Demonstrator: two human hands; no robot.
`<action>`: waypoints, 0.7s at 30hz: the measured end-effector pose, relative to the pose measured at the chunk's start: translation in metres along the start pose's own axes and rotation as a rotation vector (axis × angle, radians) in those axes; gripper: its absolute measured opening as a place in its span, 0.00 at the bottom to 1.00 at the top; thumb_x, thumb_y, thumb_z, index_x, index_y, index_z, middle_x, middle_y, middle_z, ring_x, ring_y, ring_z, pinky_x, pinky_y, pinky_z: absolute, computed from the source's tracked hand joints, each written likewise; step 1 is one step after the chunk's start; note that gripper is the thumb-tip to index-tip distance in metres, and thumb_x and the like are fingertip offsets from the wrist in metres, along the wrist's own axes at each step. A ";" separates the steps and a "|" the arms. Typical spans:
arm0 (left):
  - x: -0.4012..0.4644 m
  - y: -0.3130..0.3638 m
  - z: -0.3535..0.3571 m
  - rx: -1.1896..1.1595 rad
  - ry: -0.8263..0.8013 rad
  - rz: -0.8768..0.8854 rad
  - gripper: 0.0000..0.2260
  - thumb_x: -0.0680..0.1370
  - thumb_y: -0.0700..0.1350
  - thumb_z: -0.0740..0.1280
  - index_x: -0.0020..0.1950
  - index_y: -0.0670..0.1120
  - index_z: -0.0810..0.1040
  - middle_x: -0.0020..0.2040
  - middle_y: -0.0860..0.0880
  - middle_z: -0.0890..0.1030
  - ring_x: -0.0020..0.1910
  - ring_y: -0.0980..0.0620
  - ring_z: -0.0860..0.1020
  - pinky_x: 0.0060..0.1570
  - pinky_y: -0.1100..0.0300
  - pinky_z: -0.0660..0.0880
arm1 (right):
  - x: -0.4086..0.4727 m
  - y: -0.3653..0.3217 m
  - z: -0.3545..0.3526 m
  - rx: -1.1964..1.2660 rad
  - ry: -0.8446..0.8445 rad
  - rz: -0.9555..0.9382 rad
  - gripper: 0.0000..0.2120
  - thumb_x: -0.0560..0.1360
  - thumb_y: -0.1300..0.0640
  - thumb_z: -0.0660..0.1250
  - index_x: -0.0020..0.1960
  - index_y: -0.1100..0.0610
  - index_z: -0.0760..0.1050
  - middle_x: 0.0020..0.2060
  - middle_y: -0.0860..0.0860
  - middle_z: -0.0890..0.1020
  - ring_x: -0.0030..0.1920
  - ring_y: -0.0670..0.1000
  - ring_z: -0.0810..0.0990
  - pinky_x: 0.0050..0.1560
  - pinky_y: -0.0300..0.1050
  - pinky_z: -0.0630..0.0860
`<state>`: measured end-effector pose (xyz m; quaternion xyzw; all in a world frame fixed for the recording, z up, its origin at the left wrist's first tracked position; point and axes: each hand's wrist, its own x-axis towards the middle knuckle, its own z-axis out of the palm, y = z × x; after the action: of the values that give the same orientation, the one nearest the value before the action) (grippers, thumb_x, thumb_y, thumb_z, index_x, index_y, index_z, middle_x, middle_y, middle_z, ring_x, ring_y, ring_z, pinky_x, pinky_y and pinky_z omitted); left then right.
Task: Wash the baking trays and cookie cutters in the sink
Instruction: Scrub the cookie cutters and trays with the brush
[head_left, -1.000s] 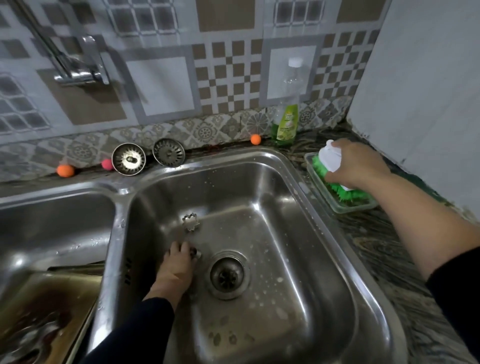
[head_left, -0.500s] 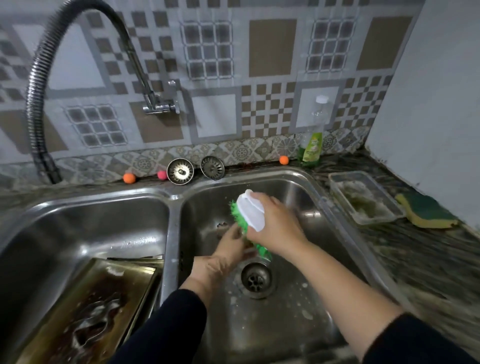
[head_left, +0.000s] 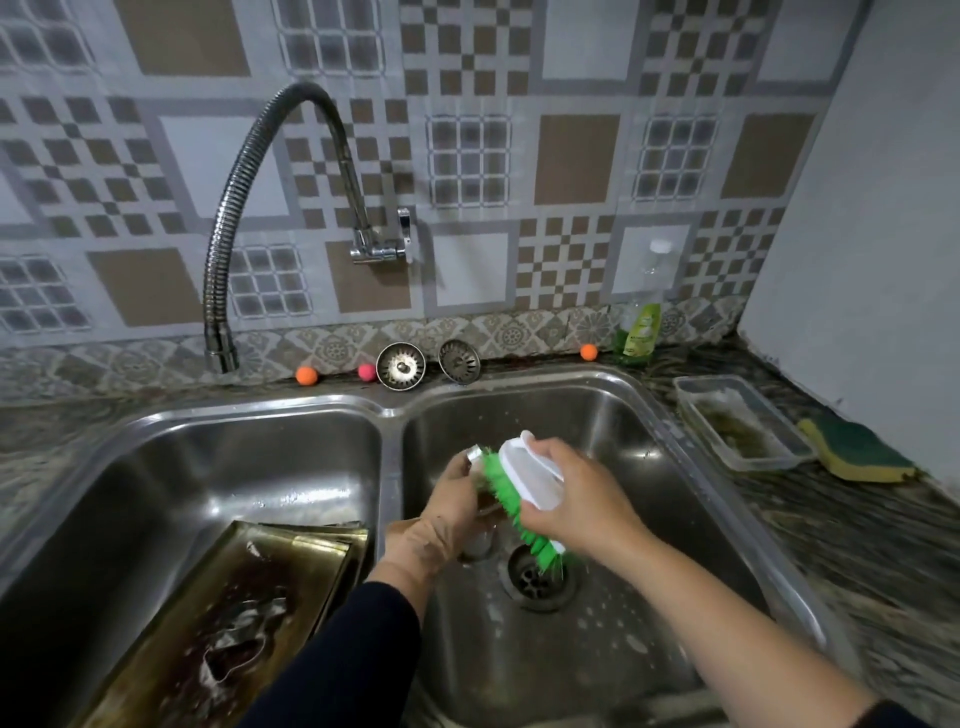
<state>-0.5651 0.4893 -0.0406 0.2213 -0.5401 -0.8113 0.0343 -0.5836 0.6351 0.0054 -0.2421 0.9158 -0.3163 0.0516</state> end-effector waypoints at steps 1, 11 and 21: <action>-0.002 0.000 0.002 -0.001 -0.026 -0.007 0.09 0.82 0.38 0.57 0.61 0.44 0.71 0.30 0.47 0.75 0.21 0.56 0.74 0.21 0.66 0.70 | 0.000 0.001 -0.001 0.014 0.026 0.009 0.33 0.67 0.50 0.72 0.70 0.45 0.65 0.60 0.50 0.76 0.55 0.53 0.76 0.45 0.41 0.70; -0.004 0.007 0.005 0.109 -0.113 0.020 0.10 0.84 0.41 0.54 0.61 0.45 0.73 0.35 0.47 0.73 0.31 0.53 0.70 0.26 0.64 0.71 | -0.001 0.000 -0.011 -0.188 0.039 0.017 0.35 0.68 0.48 0.71 0.72 0.44 0.62 0.63 0.49 0.73 0.59 0.53 0.75 0.55 0.46 0.74; -0.009 0.010 0.009 0.140 -0.109 0.000 0.09 0.83 0.41 0.55 0.52 0.45 0.75 0.35 0.47 0.72 0.30 0.54 0.71 0.27 0.65 0.69 | 0.000 -0.002 -0.014 -0.369 0.079 -0.051 0.34 0.72 0.49 0.68 0.74 0.44 0.57 0.62 0.49 0.71 0.59 0.55 0.76 0.52 0.48 0.74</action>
<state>-0.5622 0.4953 -0.0261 0.1787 -0.5965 -0.7824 -0.0104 -0.5859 0.6417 0.0174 -0.2579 0.9532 -0.1533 -0.0376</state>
